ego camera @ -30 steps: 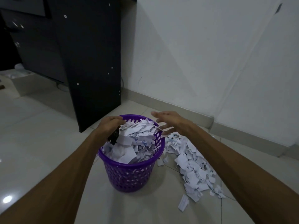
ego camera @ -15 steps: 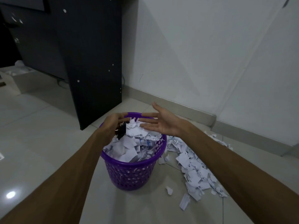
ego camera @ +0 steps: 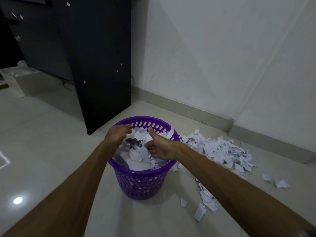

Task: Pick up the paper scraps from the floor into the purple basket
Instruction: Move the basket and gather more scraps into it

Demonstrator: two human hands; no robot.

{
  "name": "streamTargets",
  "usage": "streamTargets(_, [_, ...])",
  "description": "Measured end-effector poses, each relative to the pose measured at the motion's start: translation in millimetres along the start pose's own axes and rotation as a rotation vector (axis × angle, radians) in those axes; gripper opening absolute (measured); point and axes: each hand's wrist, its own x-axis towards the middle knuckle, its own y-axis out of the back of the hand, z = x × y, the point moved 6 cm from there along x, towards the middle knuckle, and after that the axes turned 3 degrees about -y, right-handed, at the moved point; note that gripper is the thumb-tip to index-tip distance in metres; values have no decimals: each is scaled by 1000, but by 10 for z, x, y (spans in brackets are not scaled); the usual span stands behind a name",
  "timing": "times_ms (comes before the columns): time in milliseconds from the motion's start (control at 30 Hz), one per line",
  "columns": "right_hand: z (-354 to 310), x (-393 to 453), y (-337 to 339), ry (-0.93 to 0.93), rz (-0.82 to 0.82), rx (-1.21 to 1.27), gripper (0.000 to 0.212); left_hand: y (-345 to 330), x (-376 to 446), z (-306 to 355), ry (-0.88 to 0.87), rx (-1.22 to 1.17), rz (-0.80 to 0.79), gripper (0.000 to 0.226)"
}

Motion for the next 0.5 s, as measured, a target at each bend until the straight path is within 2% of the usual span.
streamTargets(133, [-109,13,21,5,-18,22,88,44,-6,54,-62,-119,62,26])
streamTargets(233, [-334,-134,166,98,35,-41,67,-37,-35,84,-24,-176,-50,28])
streamTargets(333, [-532,-271,335,186,114,-33,52,-145,-50,48,25,-99,-166,28])
streamTargets(500, [-378,-225,457,49,143,-42,60,-266,-36,-67,53,57,-315,25])
